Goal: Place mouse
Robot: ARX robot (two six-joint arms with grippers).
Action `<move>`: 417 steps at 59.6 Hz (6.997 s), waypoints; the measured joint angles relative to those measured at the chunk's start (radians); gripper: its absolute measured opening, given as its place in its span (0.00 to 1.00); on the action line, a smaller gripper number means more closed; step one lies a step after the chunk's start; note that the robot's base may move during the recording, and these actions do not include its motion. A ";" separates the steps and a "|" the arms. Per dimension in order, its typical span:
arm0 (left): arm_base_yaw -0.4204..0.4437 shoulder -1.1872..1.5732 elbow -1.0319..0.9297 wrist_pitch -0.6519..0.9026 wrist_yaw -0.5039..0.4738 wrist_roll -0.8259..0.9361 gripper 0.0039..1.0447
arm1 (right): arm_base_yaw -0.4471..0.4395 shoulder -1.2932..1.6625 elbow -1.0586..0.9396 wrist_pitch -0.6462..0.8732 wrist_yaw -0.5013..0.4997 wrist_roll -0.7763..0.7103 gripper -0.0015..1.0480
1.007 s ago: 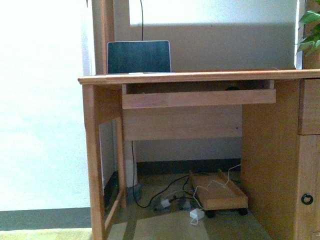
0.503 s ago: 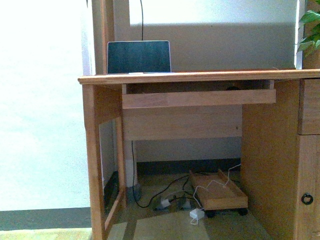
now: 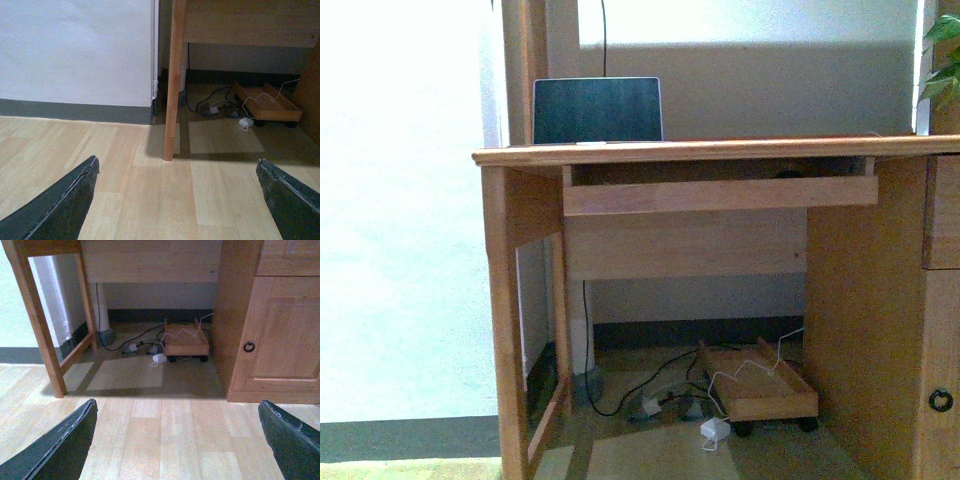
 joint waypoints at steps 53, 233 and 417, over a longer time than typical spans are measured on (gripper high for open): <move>0.000 0.000 0.000 0.000 0.000 0.000 0.93 | 0.000 0.000 0.000 0.000 0.001 0.000 0.93; -0.254 1.943 0.799 0.668 0.361 1.162 0.93 | 0.000 0.000 0.000 0.000 0.001 0.000 0.93; 0.000 0.002 0.000 0.001 0.000 -0.003 0.10 | -0.083 1.403 0.720 0.132 0.142 -0.187 0.55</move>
